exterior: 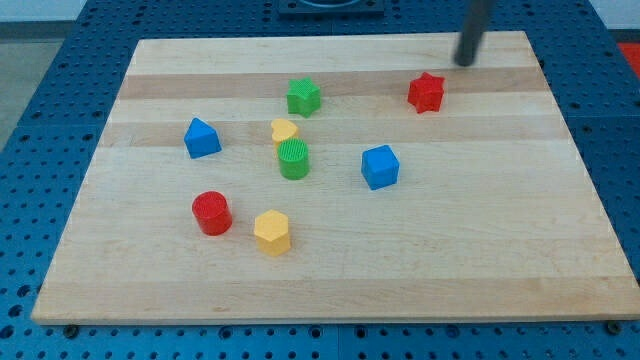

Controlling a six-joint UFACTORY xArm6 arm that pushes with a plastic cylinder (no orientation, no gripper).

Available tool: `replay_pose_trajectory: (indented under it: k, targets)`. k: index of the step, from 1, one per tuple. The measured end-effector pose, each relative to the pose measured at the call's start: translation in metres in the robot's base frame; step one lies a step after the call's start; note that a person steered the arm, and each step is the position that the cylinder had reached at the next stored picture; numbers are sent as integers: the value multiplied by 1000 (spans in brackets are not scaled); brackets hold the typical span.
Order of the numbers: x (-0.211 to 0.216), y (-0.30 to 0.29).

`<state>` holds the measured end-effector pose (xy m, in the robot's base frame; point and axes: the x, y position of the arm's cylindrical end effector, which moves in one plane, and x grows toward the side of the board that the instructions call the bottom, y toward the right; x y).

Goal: Put the green star at the top of the board

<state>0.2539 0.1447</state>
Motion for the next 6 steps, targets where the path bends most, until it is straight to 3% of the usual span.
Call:
replay_pose_trajectory:
  k: [1,2,3,4,6]
  targets:
    - [16,-91]
    - [82,-93]
    - [117,-119]
    - [111,-174]
    - [59,-169]
